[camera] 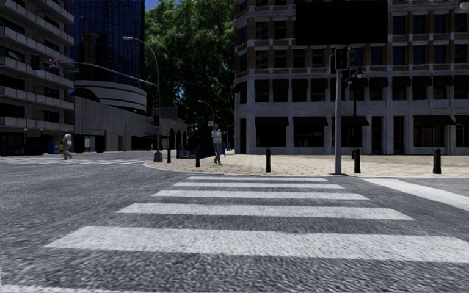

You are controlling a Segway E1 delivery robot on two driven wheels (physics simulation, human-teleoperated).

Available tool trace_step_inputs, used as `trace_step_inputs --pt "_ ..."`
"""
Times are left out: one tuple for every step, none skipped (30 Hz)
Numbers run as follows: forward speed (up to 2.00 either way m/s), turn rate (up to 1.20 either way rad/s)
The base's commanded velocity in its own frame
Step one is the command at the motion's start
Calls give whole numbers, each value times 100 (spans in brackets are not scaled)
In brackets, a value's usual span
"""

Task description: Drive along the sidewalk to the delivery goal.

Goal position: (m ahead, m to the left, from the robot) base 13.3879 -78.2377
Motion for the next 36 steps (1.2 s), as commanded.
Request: trace_step_inputs --pt "200 0" --pt "200 0" --pt "200 8" --pt "200 17" --pt "200 28" --pt "200 28" --pt "200 35" --pt "200 37" --pt "200 38" --pt "200 38" --pt "200 38" --pt "200 15" --pt "200 0" --pt "200 0" --pt "200 0" --pt "200 0" --pt "200 0" --pt "200 0" --pt "200 0" --pt "200 0" --pt "200 0" --pt "200 0" --pt "200 0" --pt "200 0" --pt "200 0" --pt "200 0" --pt "200 0" --pt "200 0" --pt "200 -28" --pt "200 -28" --pt "200 -52" --pt "200 -73" --pt "200 -98" --pt "200 -108" --pt "200 -113" --pt "200 -114"
